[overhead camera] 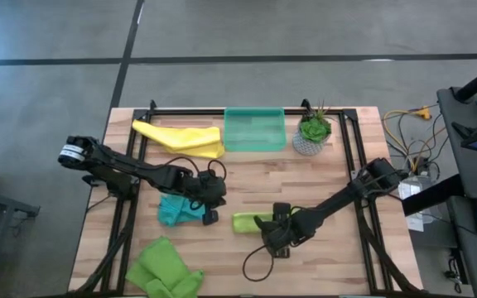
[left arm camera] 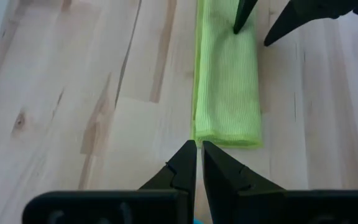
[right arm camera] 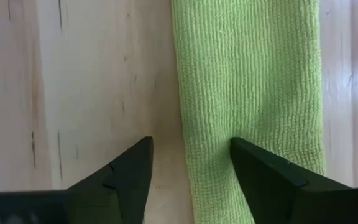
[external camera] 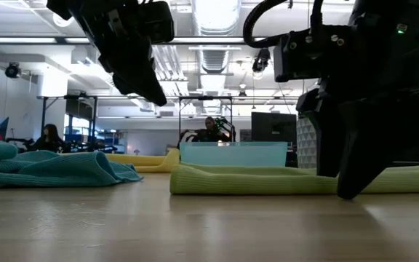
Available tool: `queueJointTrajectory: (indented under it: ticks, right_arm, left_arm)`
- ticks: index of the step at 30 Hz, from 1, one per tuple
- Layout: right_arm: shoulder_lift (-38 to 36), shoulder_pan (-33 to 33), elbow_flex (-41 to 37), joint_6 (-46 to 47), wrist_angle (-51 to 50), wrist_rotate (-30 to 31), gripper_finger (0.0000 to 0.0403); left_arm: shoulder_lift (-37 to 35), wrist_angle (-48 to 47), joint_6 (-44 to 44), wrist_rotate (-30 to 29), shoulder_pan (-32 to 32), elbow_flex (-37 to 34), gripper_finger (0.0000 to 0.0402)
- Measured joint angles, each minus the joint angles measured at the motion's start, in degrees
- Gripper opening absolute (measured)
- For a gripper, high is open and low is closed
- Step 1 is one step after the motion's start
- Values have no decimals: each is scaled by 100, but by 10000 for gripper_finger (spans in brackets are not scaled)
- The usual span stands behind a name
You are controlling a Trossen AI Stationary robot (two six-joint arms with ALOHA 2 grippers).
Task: Fold microfiber towels
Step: Fold the light green microfiber cloth
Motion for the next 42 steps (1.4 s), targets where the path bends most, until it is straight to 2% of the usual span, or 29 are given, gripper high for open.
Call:
queueJointTrajectory:
  ticks: [13,17,26,30,38,42]
  right_arm:
    - [3,-86,16,14,-129,74,19]
    - [-53,-89,125,22,-352,294,12]
    - [-761,-87,469,-42,-932,887,9]
    - [-1177,-53,586,-341,-1121,1209,9]
    - [-2134,49,835,-1008,-1101,2097,9]
    - [-2522,73,1033,-1293,-1080,2835,9]
  left_arm:
    - [0,47,0,-2,0,0,11]
    - [0,60,1,-2,0,0,11]
    - [-100,234,9,-6,15,76,11]
    - [-347,825,187,-33,22,82,11]
    - [-1242,2914,1197,-70,38,136,11]
    - [-1713,3679,1209,-146,129,204,11]
